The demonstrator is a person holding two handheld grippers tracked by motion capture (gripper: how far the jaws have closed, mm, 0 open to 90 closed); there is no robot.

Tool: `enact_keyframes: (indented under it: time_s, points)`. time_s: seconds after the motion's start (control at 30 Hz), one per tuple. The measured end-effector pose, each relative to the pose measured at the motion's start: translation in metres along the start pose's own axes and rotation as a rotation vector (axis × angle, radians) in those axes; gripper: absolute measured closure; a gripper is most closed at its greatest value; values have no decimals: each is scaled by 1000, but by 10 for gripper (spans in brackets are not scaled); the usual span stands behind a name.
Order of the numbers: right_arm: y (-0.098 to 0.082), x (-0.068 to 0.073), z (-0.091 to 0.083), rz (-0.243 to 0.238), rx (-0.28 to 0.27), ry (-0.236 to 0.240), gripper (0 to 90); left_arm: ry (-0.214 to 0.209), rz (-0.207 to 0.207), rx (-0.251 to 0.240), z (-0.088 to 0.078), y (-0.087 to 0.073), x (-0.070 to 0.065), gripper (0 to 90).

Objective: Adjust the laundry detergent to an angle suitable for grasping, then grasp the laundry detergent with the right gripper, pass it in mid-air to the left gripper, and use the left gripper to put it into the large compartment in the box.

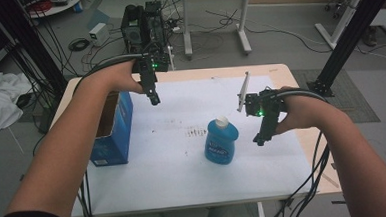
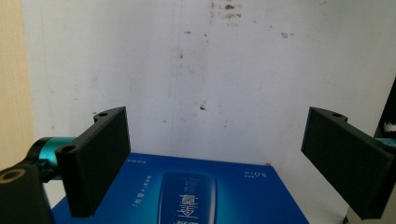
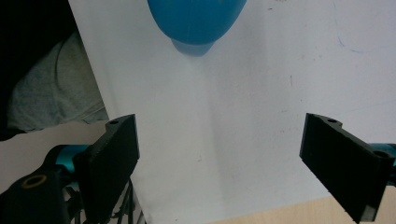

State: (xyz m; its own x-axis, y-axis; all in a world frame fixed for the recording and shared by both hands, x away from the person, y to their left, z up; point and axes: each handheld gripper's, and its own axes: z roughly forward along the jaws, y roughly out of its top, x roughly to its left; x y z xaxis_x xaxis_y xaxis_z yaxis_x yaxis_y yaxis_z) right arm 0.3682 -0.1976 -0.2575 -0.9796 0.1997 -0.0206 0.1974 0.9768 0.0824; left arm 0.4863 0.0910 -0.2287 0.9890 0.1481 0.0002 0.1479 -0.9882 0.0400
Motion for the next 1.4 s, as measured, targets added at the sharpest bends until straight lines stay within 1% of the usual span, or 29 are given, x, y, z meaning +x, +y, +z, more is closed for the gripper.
enact_keyframes:
  time_s: [0.1, 0.17, 0.23, 0.27, 0.3, 0.33, 0.37, 0.4, 0.47, 0.5, 0.53, 0.63, 0.7, 0.73, 0.77, 0.8, 0.83, 0.9, 0.93, 0.97, 1.03, 1.07, 1.13, 1.17, 1.2, 1.27, 1.33, 1.37, 1.4]
  points:
    - [0, 1, -1, 14, -7, 0, 110, 7, 0, -3, 0, -1, -2, 80]
    - [-1, 0, -2, -6, -3, -8, 110, 5, -3, -5, -1, -1, -3, 80]
    - [-1, 2, -2, 2, -4, -6, 110, 2, -4, -9, -1, 0, -3, 80]
    - [-1, 2, -2, 1, -3, -6, 110, -11, -10, -10, 0, -1, -3, 80]
    - [-1, 2, -2, 14, -5, -1, 110, 1, -3, -1, 0, 0, -2, 80]
    - [-1, 2, -2, 13, -7, -2, 110, -9, -8, 3, 0, 0, -2, 80]
    - [-1, 2, -2, 12, -7, -2, 110, -4, -15, -7, 2, 0, -2, 80]
    - [-2, 1, -2, -4, -3, -5, 110, -10, -15, 4, 1, 1, -2, 80]
    - [-2, 0, -3, -4, -8, -8, 110, 7, -11, 4, 1, 2, -4, 80]
    - [-2, 1, -3, -2, -8, -10, 110, -2, -6, 5, 1, 2, -5, 80]
    - [-2, 1, -3, -3, -8, -13, 110, 2, -4, -4, 1, 3, -6, 80]
    - [-2, 2, -2, -4, -4, -13, 110, 7, 7, 8, 0, 5, -6, 80]
    - [-1, 3, -1, 4, -4, -9, 110, 8, -1, 7, 2, 6, -6, 80]
    - [-1, 3, -1, -6, 4, -13, 110, 7, 2, 11, 2, 6, -7, 80]
    - [0, 4, -1, 8, 1, -8, 110, 12, 1, 3, 3, 6, -8, 80]
    - [1, 4, -1, -2, -1, -13, 110, 13, 3, 6, 2, 6, -8, 80]
    - [2, 5, -1, 4, -6, -8, 110, 12, 6, 6, 2, 5, -9, 80]
    - [2, 3, -1, -19, -2, -14, 110, 11, -1, 0, 2, 5, -12, 80]
    - [2, 5, -1, -6, -5, -7, 110, 11, 6, 9, 1, 4, -12, 80]
    - [2, 4, -1, -19, -1, -12, 110, 12, 1, 14, 1, 4, -12, 80]
    - [2, 4, -1, -22, 0, -12, 110, 12, -3, 10, 2, 3, -12, 80]
    - [2, 5, -1, -10, -6, -10, 110, 10, -7, 15, 1, 2, -11, 80]
    - [1, 5, -1, -7, -4, -11, 110, 12, 0, 5, 0, 2, -9, 80]
    - [0, 3, -1, -23, -7, -14, 110, 12, -2, 4, 0, 1, -9, 80]
    - [0, 4, -1, -1, -9, -11, 110, 10, -3, -1, 1, 1, -8, 80]
    - [-1, 2, 0, -11, -5, -10, 110, 7, -7, 6, 1, 1, -7, 80]
    - [-2, 2, 2, -7, 1, -7, 110, 5, -7, 14, 2, 2, -6, 80]
    - [-2, 3, 3, 9, 1, -1, 110, 13, -6, 12, 3, 2, -6, 80]
    - [-3, 2, 3, -4, 2, -9, 110, -2, -19, 12, 3, 2, -6, 80]
